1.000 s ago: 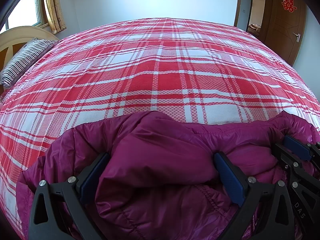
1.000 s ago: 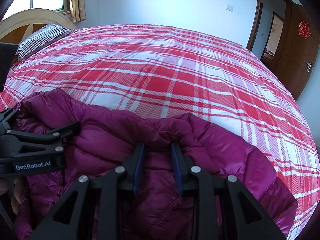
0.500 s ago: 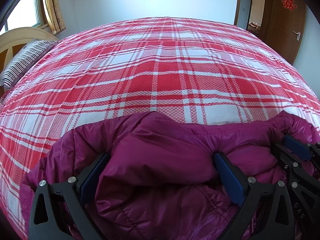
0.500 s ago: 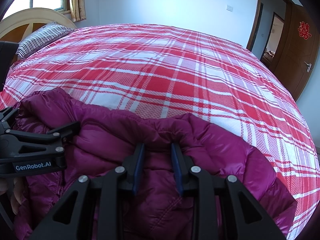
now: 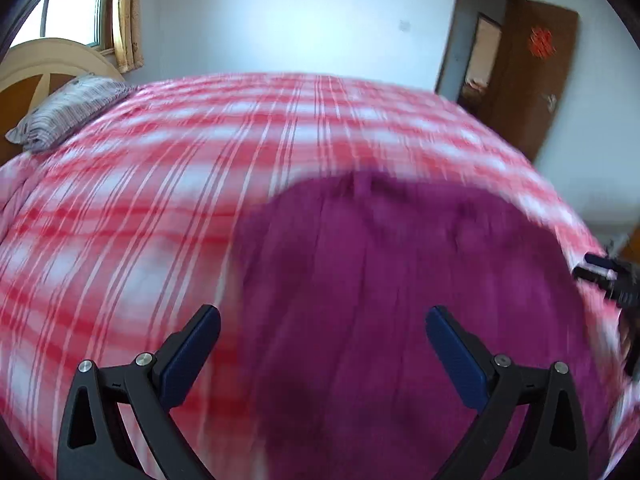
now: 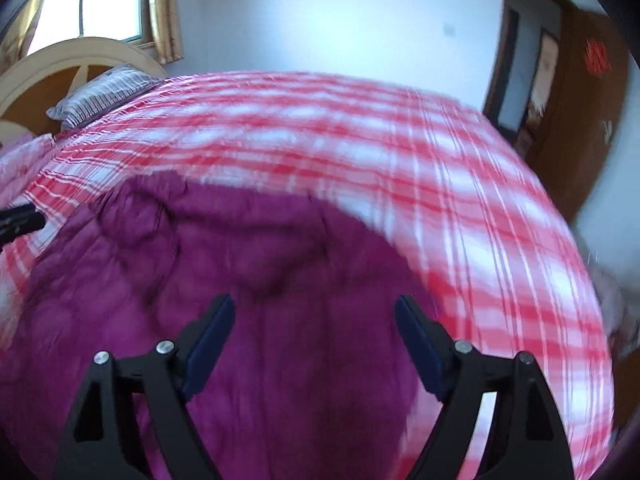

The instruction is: Fold large clothes

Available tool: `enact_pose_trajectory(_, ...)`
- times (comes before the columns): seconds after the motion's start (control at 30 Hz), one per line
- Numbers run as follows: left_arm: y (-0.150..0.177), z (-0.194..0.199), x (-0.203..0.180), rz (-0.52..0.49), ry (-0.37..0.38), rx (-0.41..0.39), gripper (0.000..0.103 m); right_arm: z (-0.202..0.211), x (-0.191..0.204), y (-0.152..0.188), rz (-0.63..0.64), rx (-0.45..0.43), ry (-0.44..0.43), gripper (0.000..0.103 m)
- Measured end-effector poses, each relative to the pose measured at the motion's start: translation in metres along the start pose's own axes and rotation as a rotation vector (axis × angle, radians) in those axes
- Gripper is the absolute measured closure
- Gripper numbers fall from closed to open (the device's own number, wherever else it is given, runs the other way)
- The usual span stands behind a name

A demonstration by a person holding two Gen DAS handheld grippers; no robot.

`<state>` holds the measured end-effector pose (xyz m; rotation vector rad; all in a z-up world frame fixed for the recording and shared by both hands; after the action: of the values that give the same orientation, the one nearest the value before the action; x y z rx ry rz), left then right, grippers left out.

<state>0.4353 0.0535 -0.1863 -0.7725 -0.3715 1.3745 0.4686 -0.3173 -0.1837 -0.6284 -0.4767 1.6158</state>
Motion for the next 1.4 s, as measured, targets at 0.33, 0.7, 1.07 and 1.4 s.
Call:
enact_pose_trajectory(0.33,0.174,0.078,0.002,0.071,0.091,0.069,0.001,0.111,-0.029,0.207,-0.198,0.197,-0.035,0.019)
enact_pose_trajectory(0.7,0.225,0.104,-0.033,-0.117,0.020,0.044,0.024,0.159,0.018,0.282,-0.197,0.118,0.030,0.056)
enact_pose_trajectory(1.07,0.221,0.218,-0.069,-0.163,0.297,-0.058,0.096,0.222,0.034,0.295,-0.238,0.071,-0.167,0.096)
enact_pose_trajectory(1.4,0.156,0.334,-0.099,-0.247,0.435,-0.304,0.096,0.373,0.017,0.237,-0.247,-0.230,-0.313,0.097)
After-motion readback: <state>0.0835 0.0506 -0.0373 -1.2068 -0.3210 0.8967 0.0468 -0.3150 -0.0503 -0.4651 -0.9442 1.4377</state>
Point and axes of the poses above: each gripper's, at about its wrist camera, not at the fingertips, and z roughly against the way its jaws point, x to its left, y to its underside, the point moved 8 cm from there along -z, roughly the way its jaws point, and after that the axes turned 7 degrees about y, right-handed, at the moved point
